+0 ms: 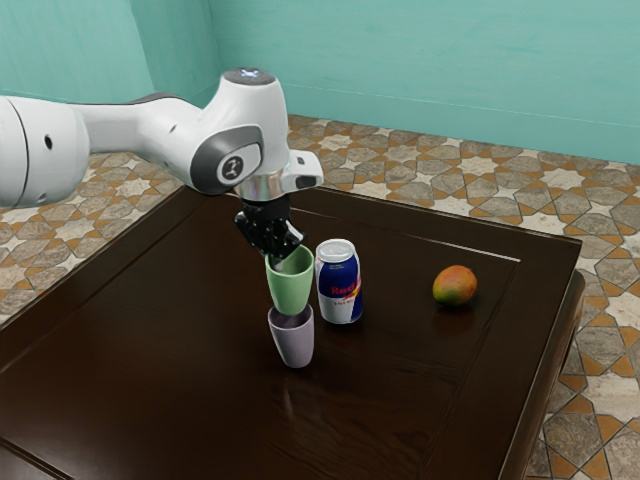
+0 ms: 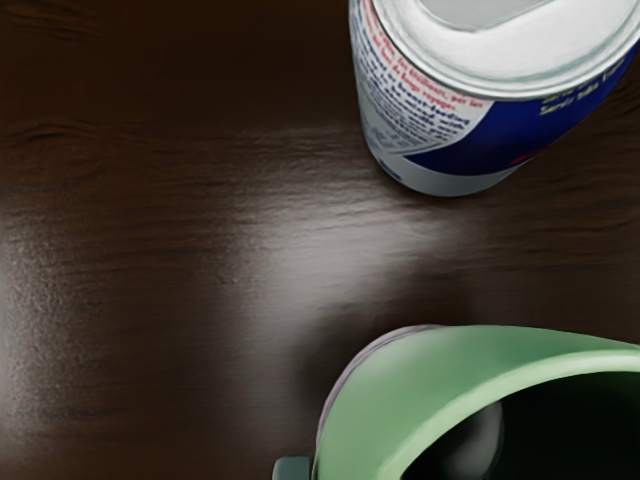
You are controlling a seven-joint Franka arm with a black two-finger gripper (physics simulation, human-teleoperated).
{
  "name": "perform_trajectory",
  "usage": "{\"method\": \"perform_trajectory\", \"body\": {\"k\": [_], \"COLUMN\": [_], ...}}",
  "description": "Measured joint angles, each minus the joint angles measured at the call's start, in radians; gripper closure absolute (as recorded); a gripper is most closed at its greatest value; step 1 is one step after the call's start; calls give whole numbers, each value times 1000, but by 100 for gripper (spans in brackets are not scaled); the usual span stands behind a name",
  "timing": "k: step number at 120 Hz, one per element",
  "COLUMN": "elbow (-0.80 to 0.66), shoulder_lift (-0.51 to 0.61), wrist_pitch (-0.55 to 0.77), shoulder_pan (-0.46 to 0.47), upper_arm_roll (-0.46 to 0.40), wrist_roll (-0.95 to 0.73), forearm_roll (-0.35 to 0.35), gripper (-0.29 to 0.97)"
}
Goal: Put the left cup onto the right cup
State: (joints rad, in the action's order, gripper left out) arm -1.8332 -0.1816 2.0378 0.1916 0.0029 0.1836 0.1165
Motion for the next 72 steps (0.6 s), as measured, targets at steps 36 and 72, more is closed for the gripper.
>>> {"method": "perform_trajectory", "body": {"k": [36, 72], "elbow": [-12, -14], "shoulder_lift": [-42, 7], "wrist_pitch": [1, -10], "shoulder_pan": [0, -3], "upper_arm_roll": [-1, 13], "wrist_roll": [19, 20], "forearm_roll": [0, 2], "gripper": [73, 20]}}
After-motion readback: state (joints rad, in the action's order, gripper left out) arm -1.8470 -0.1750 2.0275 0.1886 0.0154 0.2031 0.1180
